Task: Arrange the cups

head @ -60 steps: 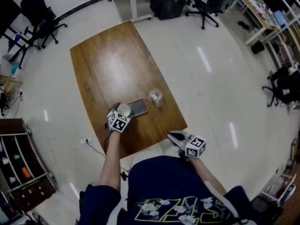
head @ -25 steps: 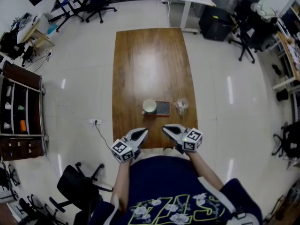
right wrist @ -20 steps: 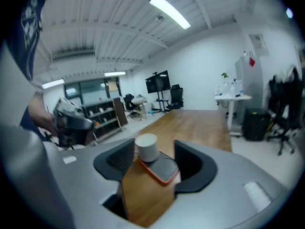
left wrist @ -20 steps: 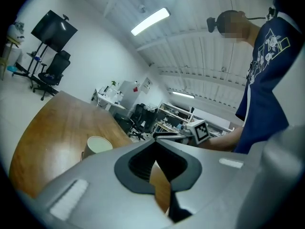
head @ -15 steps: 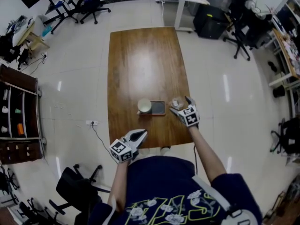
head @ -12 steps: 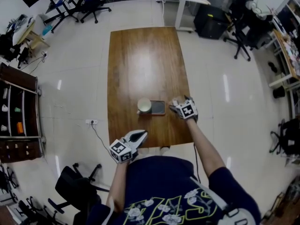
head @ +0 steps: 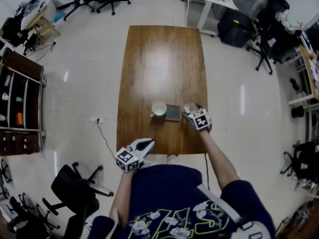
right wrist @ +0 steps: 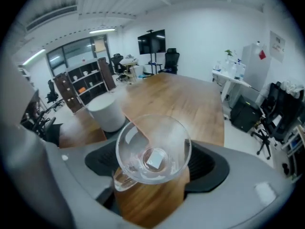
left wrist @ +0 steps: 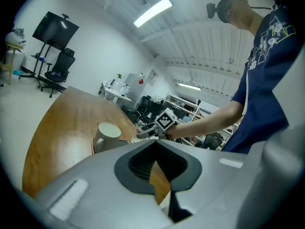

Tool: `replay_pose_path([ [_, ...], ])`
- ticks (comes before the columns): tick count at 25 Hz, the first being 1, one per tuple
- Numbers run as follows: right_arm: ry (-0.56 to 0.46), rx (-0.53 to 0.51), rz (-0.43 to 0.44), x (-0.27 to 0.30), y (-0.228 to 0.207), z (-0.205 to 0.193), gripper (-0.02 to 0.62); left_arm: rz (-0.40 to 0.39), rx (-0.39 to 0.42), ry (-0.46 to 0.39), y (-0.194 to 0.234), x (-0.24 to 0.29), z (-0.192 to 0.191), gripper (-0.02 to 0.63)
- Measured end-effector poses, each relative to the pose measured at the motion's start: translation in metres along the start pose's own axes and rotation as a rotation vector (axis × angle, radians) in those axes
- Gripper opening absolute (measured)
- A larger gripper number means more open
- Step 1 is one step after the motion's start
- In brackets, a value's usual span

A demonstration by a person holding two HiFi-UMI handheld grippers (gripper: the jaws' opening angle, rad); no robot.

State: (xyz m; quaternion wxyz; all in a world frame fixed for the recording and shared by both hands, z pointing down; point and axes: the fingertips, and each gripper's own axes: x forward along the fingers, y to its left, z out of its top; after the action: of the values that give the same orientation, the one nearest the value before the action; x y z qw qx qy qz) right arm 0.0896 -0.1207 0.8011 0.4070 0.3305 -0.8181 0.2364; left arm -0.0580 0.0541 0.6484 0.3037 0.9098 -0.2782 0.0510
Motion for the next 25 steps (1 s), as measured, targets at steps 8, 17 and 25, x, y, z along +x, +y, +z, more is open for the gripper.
replay_pose_path([
  [8,-0.009,-0.102,0.066,0.014,0.047,0.026,0.403,0.034,-0.021,-0.022,0.009,-0.008,0.000,0.002],
  [17,-0.083,-0.069,0.020,-0.014,0.042,0.024,0.474,0.039,-0.036,-0.043,0.010,-0.009,0.001,0.002],
  [25,-0.455,0.301,0.216,-0.134,0.082,0.000,0.006,0.026,-0.070,-0.046,0.018,-0.012,-0.005,0.002],
])
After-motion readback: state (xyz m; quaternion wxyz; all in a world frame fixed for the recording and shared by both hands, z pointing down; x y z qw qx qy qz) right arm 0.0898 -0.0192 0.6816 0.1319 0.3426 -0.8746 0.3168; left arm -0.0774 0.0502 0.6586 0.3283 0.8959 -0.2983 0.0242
